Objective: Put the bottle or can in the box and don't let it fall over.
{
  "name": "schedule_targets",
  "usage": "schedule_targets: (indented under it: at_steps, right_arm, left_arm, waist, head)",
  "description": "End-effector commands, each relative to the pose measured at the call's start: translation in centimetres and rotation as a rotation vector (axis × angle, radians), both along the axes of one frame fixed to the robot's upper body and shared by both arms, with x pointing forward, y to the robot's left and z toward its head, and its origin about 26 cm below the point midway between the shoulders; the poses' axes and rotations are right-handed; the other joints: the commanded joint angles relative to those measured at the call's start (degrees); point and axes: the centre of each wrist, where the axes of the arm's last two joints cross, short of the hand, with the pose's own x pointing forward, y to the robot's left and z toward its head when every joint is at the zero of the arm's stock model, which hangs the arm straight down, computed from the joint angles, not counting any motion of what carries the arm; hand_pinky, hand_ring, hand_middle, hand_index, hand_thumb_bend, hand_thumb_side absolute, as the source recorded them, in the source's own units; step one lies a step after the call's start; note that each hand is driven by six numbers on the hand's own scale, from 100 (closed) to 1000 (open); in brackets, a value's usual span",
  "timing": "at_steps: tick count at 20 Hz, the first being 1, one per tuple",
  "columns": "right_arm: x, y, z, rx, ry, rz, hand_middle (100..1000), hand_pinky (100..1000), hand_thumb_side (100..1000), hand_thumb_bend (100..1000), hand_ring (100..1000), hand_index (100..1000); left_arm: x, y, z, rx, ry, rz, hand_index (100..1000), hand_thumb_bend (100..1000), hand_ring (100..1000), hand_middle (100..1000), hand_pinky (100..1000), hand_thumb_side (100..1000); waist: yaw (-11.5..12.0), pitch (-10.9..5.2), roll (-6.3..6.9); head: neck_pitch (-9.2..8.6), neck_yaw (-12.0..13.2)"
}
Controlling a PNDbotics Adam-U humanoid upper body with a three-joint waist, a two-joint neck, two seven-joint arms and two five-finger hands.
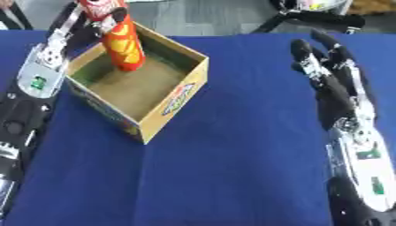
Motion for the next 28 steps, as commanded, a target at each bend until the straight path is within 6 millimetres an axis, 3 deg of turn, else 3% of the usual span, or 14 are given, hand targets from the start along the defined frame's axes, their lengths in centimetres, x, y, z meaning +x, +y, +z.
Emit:
schedule_targets:
  at_steps: [1,8,9,16,17,28]
  right_arm:
    - [-0.2,0.1,1.1,0.002,-0.039,0.011,1000,763,366,649,958,808]
    - [-0.2,0.1,1.1,0.002,-0.038,0.012,1000,763,366,649,958,808]
    - [-0.2,-0.1,1.0,0.001,-0.036,0.006,1000,763,366,649,959,809]
    - [-0.2,-2.2,0.2,-0.008,-0.01,-0.078,1000,763,369,651,959,809]
    - [-0.2,-2.4,0.1,-0.009,-0.007,-0.085,1000,763,369,651,959,809]
    - [-0.3,-3.8,-0.7,-0.022,0.015,-0.144,1000,765,379,653,959,809]
  left_arm:
    - [-0.2,0.9,1.8,0.025,-0.027,0.02,1000,867,811,700,1000,766]
    - [-0.2,1.0,1.7,0.01,-0.019,0.022,1000,849,809,696,1000,765]
    - [-0.3,1.2,1.7,0.005,-0.02,0.028,956,560,788,665,1000,800]
    - [-2.9,3.5,0.1,-0.056,-0.057,0.028,896,397,777,668,1000,790]
    - [-3.3,3.8,0.0,-0.058,-0.057,0.019,890,341,775,671,1000,808]
    - [-7.7,7.1,-1.8,-0.121,-0.008,-0.035,845,229,764,651,1000,868]
  waist:
    - [0.02,-1.03,0.0]
    - [0.06,-1.06,0.0]
    - [0.26,-1.21,0.1]
    - [4.02,-3.39,0.16]
    - [4.4,-3.78,0.1]
    - [7.52,-7.33,0.18]
  head:
    - [-0.35,-0.04]
    - [-0.43,-0.09]
    - [-0.12,-0.47]
    - [2.53,-3.95]
    - [2.93,-4.36]
    - [6.25,-7.37]
